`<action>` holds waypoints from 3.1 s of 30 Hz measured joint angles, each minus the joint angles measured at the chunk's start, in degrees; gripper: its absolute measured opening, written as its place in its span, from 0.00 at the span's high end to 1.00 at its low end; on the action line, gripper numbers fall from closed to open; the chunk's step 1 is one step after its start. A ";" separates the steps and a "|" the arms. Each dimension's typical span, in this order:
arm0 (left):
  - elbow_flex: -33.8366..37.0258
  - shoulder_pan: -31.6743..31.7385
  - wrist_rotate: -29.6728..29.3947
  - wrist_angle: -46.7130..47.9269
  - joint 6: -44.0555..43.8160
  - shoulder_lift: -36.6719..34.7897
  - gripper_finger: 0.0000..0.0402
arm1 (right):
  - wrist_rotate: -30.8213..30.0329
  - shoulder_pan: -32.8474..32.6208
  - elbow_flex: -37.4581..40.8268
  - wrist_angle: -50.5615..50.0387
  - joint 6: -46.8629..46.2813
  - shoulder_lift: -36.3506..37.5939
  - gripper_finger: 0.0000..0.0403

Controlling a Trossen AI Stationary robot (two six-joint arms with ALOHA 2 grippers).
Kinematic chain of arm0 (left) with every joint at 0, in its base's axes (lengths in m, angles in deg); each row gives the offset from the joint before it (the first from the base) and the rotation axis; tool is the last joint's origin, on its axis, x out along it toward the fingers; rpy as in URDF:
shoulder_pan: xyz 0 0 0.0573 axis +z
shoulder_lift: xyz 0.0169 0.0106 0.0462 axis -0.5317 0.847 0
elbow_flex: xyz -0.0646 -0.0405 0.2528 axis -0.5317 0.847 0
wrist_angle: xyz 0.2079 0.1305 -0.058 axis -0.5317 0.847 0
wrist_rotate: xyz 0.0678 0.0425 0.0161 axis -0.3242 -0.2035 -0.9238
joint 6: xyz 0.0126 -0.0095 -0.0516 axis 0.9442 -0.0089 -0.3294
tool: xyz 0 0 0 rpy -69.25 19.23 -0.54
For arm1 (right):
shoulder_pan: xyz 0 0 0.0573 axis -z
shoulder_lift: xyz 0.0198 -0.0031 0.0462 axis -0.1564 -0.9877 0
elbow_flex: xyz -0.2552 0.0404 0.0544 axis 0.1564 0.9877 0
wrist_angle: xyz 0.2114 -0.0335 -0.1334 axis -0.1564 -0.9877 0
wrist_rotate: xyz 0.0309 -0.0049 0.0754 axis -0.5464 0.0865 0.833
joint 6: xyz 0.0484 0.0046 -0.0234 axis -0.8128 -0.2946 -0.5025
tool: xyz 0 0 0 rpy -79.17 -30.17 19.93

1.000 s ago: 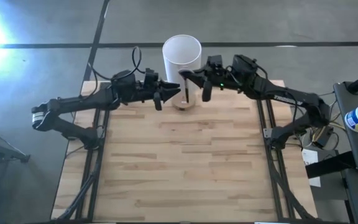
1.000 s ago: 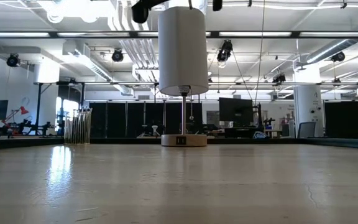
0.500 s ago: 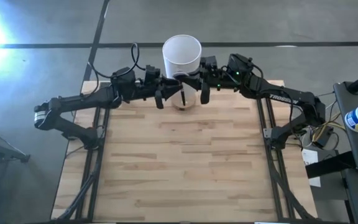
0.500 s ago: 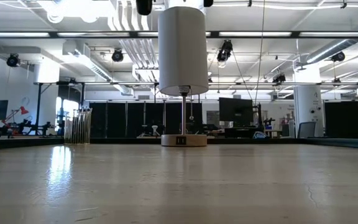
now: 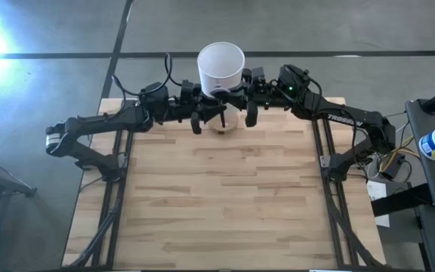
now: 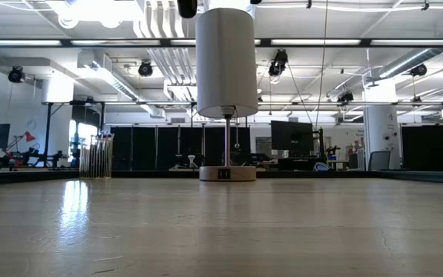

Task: Pick & Place Makeup Brushes
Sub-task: Put the highlighter brush into the makeup holder

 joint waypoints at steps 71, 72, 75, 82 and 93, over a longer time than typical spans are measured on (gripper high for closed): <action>34.12 34.36 -63.36 9.05 -3.05 -0.15 0.88 | -1.91 2.12 0.07 -10.93 12.44 4.29 0.98; 34.12 34.36 -63.34 9.40 -3.39 0.18 0.88 | -1.90 2.12 0.07 -10.93 12.44 4.29 0.98; 34.12 34.36 -61.95 9.83 -4.75 1.00 0.88 | -1.90 2.12 0.07 -10.91 12.64 4.31 0.98; 34.12 34.36 -60.80 9.83 -6.78 1.86 0.69 | -1.88 2.10 0.07 -10.80 13.35 4.31 0.98; 33.07 34.36 -59.62 12.85 -3.16 -5.47 0.62 | -1.86 2.10 0.07 -10.82 13.46 4.35 0.98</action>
